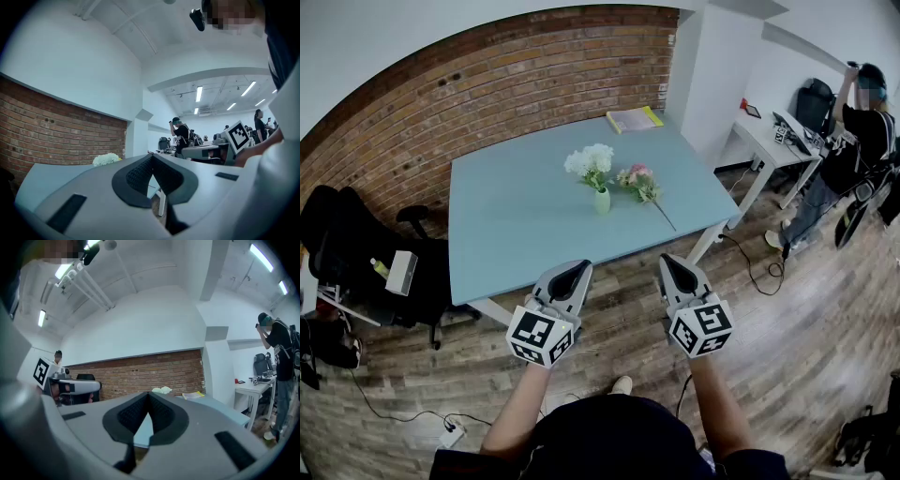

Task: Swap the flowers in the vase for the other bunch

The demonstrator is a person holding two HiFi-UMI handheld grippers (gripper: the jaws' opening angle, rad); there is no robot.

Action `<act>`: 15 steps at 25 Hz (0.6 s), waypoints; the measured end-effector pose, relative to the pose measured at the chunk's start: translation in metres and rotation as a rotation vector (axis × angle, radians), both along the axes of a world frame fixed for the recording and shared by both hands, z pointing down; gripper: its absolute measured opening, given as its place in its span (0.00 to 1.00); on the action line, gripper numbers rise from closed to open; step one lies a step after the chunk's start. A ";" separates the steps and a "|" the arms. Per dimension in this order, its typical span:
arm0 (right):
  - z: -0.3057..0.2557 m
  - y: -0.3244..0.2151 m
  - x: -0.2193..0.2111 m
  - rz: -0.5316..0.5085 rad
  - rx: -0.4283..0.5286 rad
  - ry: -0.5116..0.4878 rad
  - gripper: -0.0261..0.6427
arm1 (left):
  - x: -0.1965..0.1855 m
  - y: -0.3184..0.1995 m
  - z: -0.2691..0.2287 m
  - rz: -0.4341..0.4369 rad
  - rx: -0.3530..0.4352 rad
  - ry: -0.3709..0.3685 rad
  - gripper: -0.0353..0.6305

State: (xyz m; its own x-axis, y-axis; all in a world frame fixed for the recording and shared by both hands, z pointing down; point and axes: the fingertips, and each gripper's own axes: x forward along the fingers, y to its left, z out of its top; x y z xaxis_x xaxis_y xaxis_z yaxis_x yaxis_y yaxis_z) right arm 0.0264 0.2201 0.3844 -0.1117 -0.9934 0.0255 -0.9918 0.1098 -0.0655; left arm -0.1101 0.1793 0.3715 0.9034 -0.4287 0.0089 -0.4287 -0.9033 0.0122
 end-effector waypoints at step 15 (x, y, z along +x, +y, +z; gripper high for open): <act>0.009 -0.014 0.033 -0.021 0.000 -0.024 0.05 | 0.028 -0.014 0.009 -0.034 -0.015 0.000 0.07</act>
